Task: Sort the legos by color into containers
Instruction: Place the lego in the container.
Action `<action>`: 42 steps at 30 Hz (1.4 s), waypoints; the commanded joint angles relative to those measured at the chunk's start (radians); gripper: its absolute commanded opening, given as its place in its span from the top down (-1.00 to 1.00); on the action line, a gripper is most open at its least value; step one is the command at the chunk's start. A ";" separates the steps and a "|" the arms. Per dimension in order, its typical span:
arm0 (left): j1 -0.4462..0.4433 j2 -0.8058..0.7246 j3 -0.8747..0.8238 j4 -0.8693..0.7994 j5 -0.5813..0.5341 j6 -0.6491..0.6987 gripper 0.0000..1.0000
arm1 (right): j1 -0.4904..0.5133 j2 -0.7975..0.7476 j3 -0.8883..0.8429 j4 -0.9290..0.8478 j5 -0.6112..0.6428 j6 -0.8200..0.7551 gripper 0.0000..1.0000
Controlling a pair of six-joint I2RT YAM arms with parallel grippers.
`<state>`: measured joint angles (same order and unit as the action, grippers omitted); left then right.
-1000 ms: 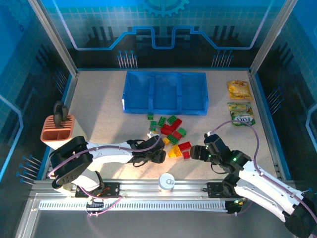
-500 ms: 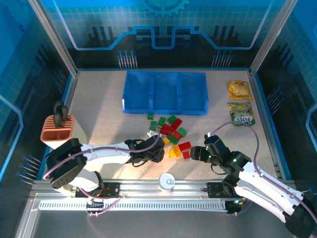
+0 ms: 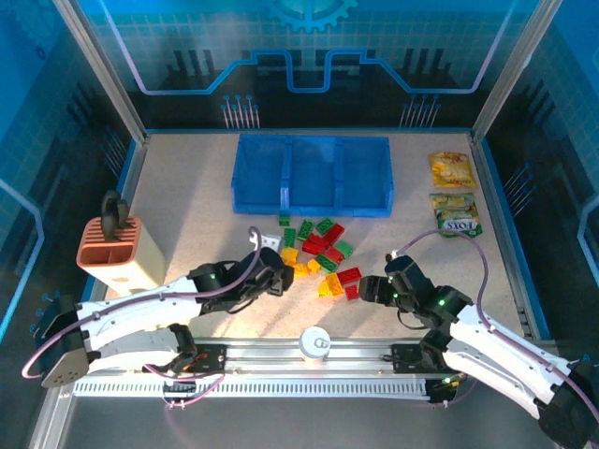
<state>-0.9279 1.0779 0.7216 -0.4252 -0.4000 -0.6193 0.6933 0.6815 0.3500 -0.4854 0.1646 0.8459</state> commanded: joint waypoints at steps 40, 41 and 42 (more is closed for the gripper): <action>0.617 0.754 0.707 -0.058 0.288 0.221 -0.57 | 0.029 -0.004 0.016 -0.036 -0.039 0.008 -0.51; 0.616 0.735 0.697 -0.056 0.292 0.216 -0.57 | 0.029 0.001 0.019 -0.036 -0.038 0.007 -0.51; 0.616 0.711 0.688 -0.056 0.295 0.213 -0.56 | 0.030 0.006 0.019 -0.038 -0.038 0.005 -0.51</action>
<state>-0.3206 1.8709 1.4319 -0.4667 -0.1455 -0.3870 0.7025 0.6807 0.3424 -0.5148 0.1234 0.8532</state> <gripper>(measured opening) 0.782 0.756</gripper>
